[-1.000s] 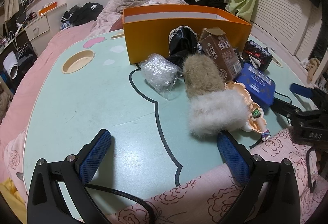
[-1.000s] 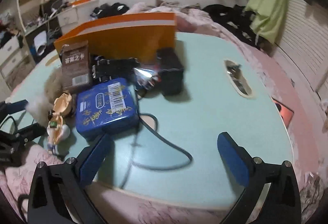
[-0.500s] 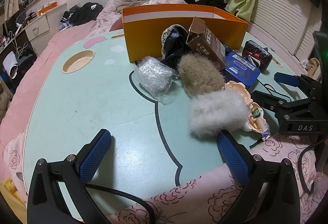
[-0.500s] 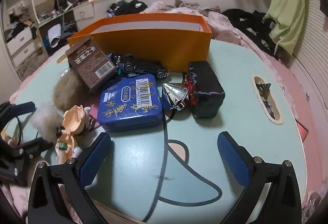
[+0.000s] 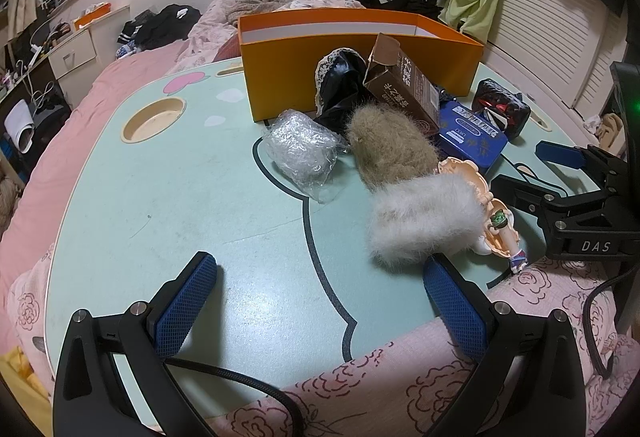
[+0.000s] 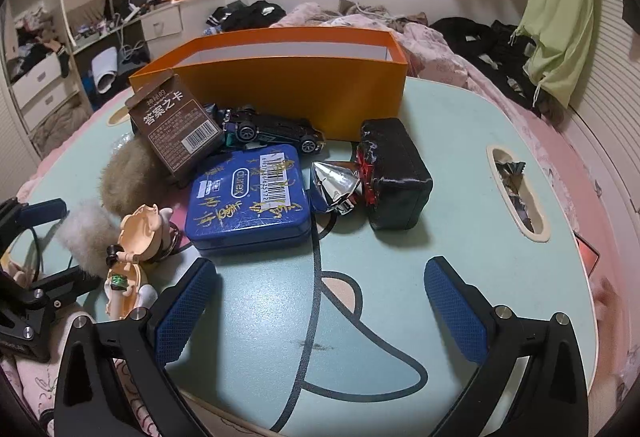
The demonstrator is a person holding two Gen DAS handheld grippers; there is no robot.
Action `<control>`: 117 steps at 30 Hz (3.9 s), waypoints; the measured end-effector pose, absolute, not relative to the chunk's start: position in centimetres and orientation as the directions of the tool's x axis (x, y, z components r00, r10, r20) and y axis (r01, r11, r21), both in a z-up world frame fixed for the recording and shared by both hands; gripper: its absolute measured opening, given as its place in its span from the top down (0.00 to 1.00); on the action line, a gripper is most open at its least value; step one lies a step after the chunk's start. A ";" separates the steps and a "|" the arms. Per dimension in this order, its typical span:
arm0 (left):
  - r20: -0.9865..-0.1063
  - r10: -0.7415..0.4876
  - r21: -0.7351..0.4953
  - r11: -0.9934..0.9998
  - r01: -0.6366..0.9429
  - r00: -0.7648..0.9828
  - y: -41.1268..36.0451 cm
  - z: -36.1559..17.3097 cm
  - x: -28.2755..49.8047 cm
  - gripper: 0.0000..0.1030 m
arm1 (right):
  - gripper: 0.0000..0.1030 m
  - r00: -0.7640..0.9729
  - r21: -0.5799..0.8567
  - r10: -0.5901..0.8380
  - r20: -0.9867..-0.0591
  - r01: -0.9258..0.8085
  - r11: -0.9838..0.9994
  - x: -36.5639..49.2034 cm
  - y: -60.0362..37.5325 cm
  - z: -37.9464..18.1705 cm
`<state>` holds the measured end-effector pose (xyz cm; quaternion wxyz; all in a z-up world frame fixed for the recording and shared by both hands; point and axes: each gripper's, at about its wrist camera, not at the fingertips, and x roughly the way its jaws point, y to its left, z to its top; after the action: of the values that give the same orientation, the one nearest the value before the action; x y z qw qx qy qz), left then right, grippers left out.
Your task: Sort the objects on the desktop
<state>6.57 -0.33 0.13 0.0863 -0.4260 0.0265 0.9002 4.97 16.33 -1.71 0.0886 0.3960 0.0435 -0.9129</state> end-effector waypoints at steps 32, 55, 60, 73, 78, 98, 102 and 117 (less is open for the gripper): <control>-0.771 0.133 -0.026 -0.984 -0.178 -0.623 -0.3 0.2 6.6 0.00 | 0.00 -0.671 -0.010 -0.127 -0.731 0.197 -0.980 5.0 16.5 -1.7; -0.771 0.129 -0.024 -0.985 -0.174 -0.624 -0.4 0.3 6.6 0.00 | 0.00 -0.671 -0.009 -0.128 -0.730 0.197 -0.980 4.9 16.6 -1.6; -0.771 0.125 -0.021 -0.985 -0.172 -0.624 -0.4 0.5 6.7 0.00 | 0.00 -0.671 -0.009 -0.128 -0.730 0.197 -0.980 4.9 16.5 -1.7; -0.772 0.121 -0.018 -0.986 -0.168 -0.624 -0.3 0.5 6.7 0.00 | 0.00 -0.674 -0.009 -0.127 -0.727 0.193 -0.981 5.2 16.0 -1.6; -0.776 0.118 -0.018 -0.986 -0.165 -0.620 -0.4 0.5 6.5 0.00 | 0.00 -0.667 -0.009 -0.127 -0.734 0.197 -0.980 4.8 15.5 -1.5; -0.790 0.120 -0.016 -0.984 -0.176 -0.601 0.2 0.6 6.4 0.00 | 0.00 -0.681 0.001 -0.081 -0.728 0.116 -0.993 4.4 17.3 -1.7; -0.760 0.213 -0.107 -0.973 -0.205 -0.614 -0.4 1.5 6.9 0.06 | 0.15 -0.712 0.032 -0.089 -0.697 0.093 -0.995 5.4 18.4 -1.5; -0.753 0.384 -0.260 -0.920 -0.295 -0.534 1.4 1.9 4.8 0.60 | 0.35 -0.789 0.151 -0.174 -0.589 0.103 -0.983 6.4 20.4 0.5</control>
<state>4.81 1.44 1.95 0.1939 -0.4419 -0.0505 0.8744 6.36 20.39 0.54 0.0733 0.3162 -0.0554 -0.9442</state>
